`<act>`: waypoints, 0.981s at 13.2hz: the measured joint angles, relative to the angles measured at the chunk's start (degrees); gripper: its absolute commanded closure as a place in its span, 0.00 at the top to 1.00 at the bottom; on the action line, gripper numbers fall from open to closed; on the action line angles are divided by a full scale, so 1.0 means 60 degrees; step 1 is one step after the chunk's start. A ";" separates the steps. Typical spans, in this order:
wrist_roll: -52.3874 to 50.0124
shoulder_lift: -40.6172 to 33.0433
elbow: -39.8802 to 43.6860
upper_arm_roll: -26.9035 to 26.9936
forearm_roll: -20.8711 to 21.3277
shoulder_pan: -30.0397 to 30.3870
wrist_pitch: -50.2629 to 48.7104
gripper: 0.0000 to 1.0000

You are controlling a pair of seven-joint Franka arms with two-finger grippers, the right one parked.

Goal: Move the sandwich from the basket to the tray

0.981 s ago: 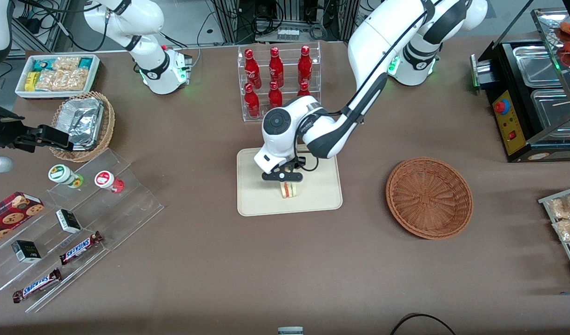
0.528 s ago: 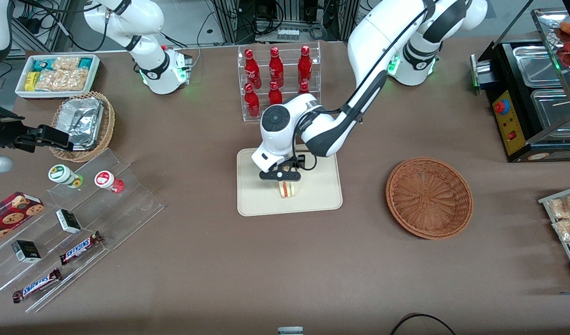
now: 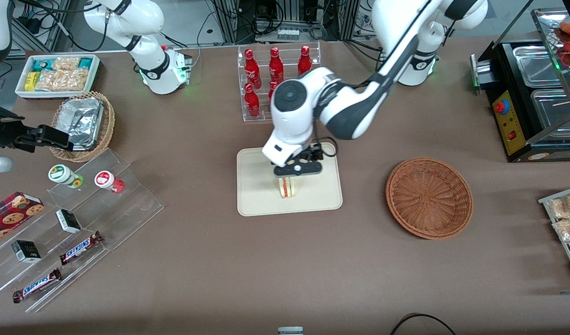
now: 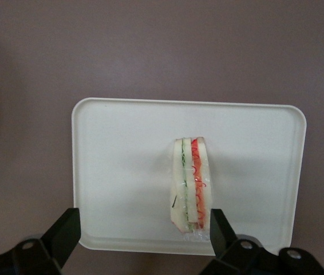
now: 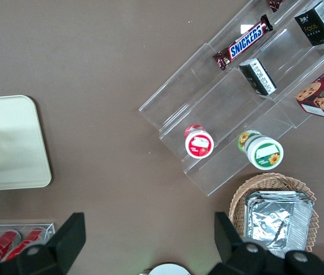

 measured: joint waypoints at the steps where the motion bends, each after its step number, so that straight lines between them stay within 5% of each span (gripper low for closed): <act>1: 0.0032 -0.0340 0.0005 0.0002 -0.0070 0.0296 -0.0454 0.99; 13: 0.3594 -0.2974 -0.0293 0.0068 -0.0855 0.3203 -0.3101 0.99</act>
